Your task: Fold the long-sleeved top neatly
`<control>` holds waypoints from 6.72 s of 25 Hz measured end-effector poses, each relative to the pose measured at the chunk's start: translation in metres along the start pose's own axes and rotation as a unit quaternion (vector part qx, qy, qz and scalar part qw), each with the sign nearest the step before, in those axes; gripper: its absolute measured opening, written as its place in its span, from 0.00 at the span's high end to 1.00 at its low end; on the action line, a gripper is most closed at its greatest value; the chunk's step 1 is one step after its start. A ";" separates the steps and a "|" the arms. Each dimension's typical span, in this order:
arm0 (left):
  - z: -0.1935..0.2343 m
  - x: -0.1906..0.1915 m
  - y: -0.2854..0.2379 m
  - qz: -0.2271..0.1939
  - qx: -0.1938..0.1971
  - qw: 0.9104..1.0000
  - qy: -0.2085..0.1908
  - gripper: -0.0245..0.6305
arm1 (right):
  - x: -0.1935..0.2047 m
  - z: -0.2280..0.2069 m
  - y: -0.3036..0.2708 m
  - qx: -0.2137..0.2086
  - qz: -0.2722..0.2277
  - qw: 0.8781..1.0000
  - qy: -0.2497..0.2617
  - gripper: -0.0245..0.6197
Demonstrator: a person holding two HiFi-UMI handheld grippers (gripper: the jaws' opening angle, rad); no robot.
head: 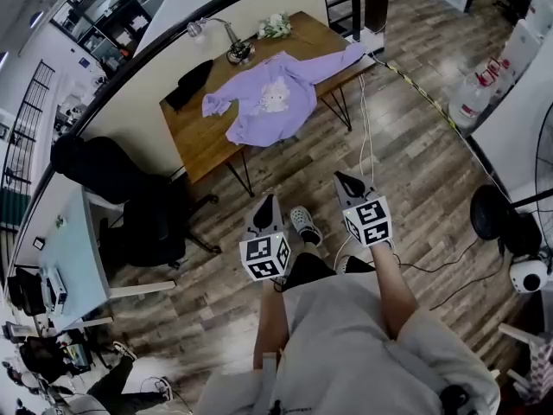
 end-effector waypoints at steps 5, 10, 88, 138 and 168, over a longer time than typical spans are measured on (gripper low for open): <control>0.008 -0.002 -0.016 0.007 -0.005 1.000 -0.014 0.93 | -0.010 -0.004 -0.014 0.002 -0.010 1.000 0.021 0.95; 0.022 -0.008 -0.041 0.031 -0.028 0.998 -0.049 0.77 | -0.012 -0.005 -0.030 -0.004 -0.009 1.000 0.026 0.78; 0.293 -0.039 -0.675 0.222 0.190 0.937 -0.191 0.74 | -0.129 -0.301 -0.657 -0.088 0.222 0.970 -0.039 0.68; 0.313 -0.063 -0.636 0.175 0.182 0.942 -0.222 0.91 | -0.173 -0.274 -0.624 -0.139 0.162 0.973 0.086 0.90; 0.297 -0.229 -0.325 -0.054 0.039 0.972 -0.227 0.91 | -0.329 -0.102 -0.396 -0.235 -0.069 0.922 0.299 0.90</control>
Point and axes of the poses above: the fingertips, and each gripper's own axes: y backward along the fingers, z to its left, x out of its underside, the point moved 7 cm from there along y, backward along the fingers, and after that the axes turned 12 degrees about -y, right-handed, at the moved point
